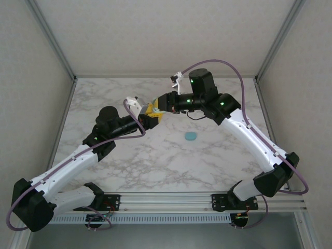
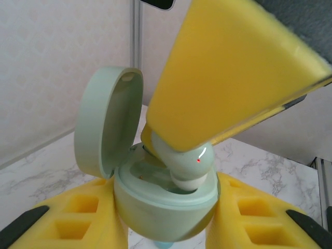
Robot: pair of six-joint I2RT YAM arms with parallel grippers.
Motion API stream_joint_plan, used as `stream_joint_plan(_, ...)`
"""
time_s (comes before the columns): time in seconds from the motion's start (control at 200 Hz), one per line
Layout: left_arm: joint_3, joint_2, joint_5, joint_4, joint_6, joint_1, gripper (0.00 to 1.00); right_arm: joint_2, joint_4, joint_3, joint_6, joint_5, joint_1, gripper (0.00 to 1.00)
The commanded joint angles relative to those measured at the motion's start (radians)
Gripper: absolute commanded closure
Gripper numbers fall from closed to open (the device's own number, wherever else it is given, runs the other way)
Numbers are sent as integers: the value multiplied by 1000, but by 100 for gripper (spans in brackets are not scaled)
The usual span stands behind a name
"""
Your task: Insert the wireless bluetooth earbuds into the charging case
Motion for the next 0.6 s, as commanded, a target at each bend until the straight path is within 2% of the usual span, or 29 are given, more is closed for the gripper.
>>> stream_joint_plan(0.0,24,-4,-3,48,-15,-13,77,5,22,-22,11,34,15,77)
stream_joint_plan(0.295,20,-7,-15,46,-16,-18,77,30,55,5,21,-6,20,77)
stream_joint_plan(0.591,17,-9,-19,76,-33,-18,77,34,-47,18,-26,64,24,74)
